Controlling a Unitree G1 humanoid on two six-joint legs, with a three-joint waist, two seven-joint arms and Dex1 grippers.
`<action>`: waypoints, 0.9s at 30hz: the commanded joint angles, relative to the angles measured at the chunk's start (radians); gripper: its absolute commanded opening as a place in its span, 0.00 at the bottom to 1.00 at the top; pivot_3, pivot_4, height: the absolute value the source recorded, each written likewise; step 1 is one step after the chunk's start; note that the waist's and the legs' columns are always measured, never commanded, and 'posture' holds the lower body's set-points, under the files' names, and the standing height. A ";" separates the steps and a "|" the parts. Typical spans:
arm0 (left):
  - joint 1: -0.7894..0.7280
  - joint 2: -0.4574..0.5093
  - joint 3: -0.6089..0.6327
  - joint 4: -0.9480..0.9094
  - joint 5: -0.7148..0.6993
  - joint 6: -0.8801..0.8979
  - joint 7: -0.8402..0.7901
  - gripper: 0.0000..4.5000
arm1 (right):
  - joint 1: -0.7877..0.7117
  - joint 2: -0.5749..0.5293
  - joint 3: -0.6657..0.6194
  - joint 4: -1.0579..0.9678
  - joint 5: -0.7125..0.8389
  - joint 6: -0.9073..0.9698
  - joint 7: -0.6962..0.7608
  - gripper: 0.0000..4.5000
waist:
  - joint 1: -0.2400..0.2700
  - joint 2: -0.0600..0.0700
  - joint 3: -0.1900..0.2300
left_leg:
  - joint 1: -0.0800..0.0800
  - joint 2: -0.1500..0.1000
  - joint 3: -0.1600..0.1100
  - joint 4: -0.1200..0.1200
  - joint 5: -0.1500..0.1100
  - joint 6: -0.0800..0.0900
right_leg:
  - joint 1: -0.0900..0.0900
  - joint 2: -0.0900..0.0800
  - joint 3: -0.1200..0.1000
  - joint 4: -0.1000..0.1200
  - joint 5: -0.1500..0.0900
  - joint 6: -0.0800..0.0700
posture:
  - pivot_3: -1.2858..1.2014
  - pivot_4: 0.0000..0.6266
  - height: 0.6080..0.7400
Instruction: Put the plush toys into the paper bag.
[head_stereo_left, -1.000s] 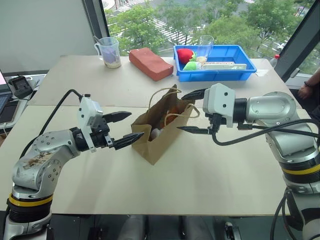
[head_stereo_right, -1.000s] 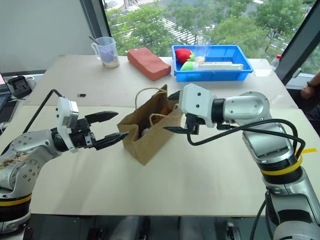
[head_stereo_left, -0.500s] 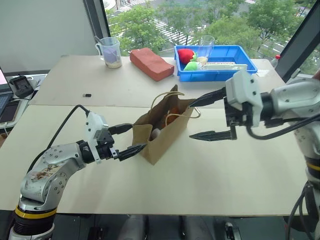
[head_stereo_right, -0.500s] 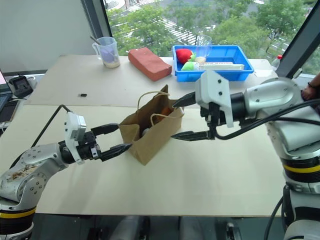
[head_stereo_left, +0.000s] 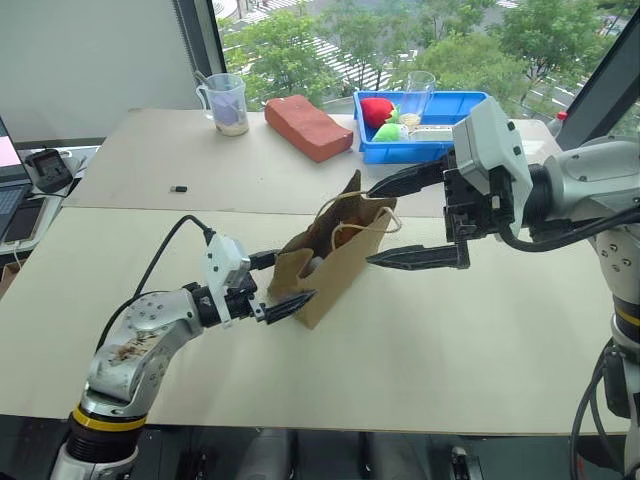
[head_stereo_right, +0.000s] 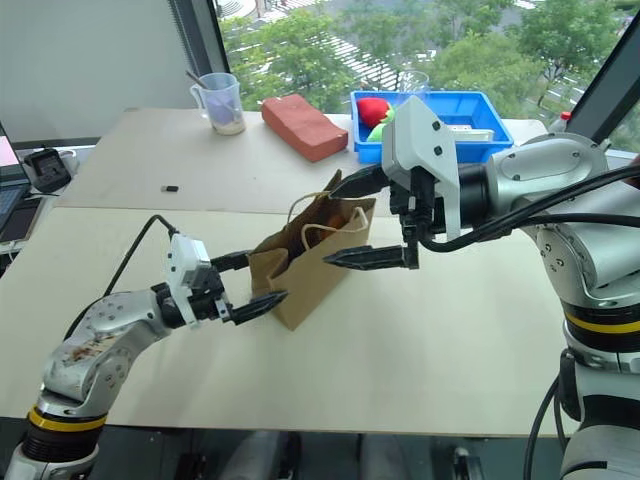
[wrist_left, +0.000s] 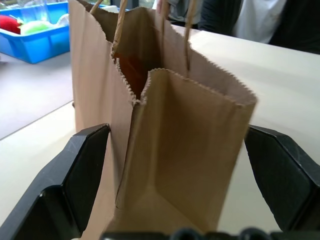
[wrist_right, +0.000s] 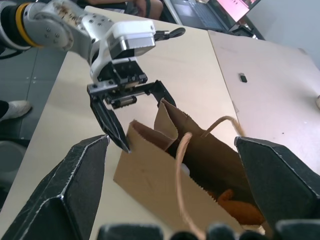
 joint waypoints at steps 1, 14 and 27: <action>-0.012 -0.032 -0.026 0.001 0.051 -0.042 0.047 1.00 | -0.060 0.012 -0.017 -0.013 0.000 -0.005 -0.027 0.99 | 0.000 0.000 0.000 | 0.000 0.000 0.000 0.000 0.000 0.000 | 0.000 0.000 0.000 0.000 0.000 0.000 | 0.52 0.24 1.00; -0.021 -0.090 -0.046 0.065 0.131 -0.106 0.085 0.29 | -0.086 0.034 -0.011 -0.047 0.036 0.046 -0.063 1.00 | 0.002 0.000 0.000 | 0.000 0.000 0.000 0.000 0.000 0.000 | 0.000 0.000 0.000 0.000 0.000 0.000 | 0.52 0.24 1.00; -0.185 0.049 0.005 0.176 -0.066 -0.056 -0.280 0.01 | -0.192 -0.060 -0.125 0.058 0.132 0.199 -0.057 1.00 | 0.004 0.000 0.000 | -0.003 0.000 0.000 0.001 0.000 0.000 | -0.002 0.000 -0.001 0.001 0.000 0.000 | 0.52 0.24 1.00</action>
